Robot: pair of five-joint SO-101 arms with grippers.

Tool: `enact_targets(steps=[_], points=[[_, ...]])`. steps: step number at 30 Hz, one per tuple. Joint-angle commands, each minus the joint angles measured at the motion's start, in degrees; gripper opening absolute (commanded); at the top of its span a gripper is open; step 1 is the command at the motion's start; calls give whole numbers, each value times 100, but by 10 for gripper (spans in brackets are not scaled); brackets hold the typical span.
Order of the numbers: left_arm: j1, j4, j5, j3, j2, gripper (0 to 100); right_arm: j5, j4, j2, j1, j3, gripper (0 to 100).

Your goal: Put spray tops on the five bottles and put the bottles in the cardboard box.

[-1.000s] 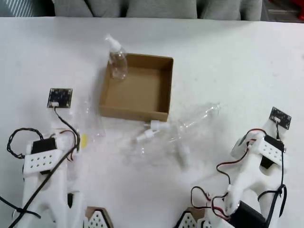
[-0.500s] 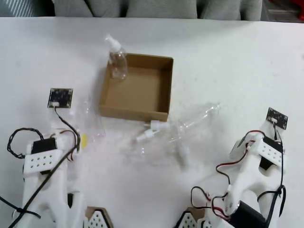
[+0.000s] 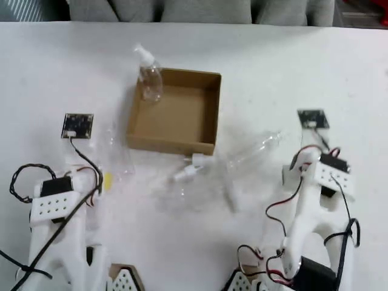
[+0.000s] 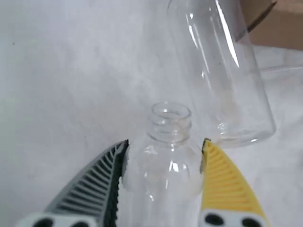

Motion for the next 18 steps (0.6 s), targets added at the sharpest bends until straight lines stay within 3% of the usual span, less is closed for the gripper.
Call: enact_targets(steps=[1,12,18], points=[[119,-105,44,-149,-31,20,44,831,-549,-57,-1090,21],[1349,-62,1512,-1468,-31,20,35,1499,-2985,-66,-2066,18],[2413,-97,1521,-2224,-31,20,79,497,-3785,-716,-2066,18]])
